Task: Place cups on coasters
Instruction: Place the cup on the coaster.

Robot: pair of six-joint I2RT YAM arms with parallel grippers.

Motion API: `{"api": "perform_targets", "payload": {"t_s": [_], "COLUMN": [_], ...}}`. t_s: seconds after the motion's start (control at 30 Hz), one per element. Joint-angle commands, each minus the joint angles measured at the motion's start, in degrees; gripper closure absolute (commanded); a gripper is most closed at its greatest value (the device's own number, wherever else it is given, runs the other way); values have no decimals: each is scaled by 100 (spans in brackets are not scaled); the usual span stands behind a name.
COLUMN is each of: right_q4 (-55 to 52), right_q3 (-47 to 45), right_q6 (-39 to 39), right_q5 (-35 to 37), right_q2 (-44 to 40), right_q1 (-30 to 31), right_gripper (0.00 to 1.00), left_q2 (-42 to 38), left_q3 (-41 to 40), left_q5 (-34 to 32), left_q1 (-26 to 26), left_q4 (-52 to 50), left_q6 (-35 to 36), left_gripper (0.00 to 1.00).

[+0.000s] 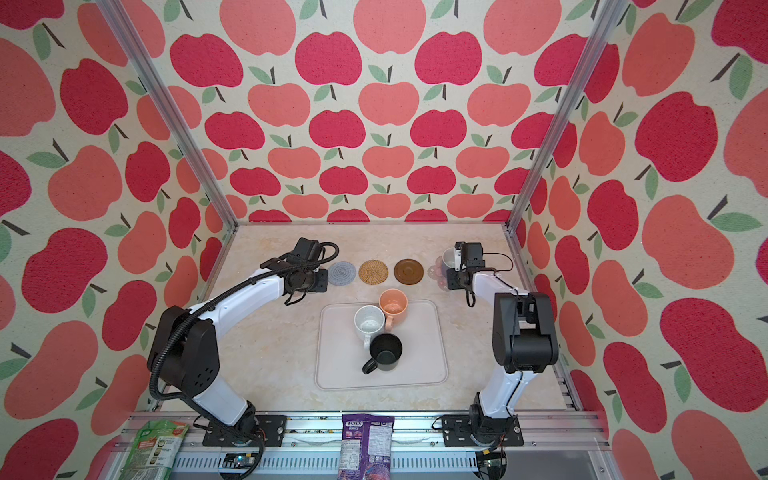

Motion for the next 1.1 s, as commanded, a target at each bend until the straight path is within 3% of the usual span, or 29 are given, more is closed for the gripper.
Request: {"api": "perform_targets", "payload": {"t_s": [0.0,0.57,1.07], "right_q4": [50,-447,-1027], "right_q3": [330,235,-192], "right_q6": [34,211,677], "right_q5": [-22,51,-59], "right_q2": [56,-212,-1327], "right_q1": [-5,-5,13], "right_gripper": [91,57,52], "left_q2": [95,-26,-602], "left_q3": [193,253,-124], "left_q5": [3,39,29], "left_q1": [-36,-69,-246], "left_q4": [-131,-184,-305], "left_q6": [-61,-51,-153], "left_gripper": [55,55,55]}}
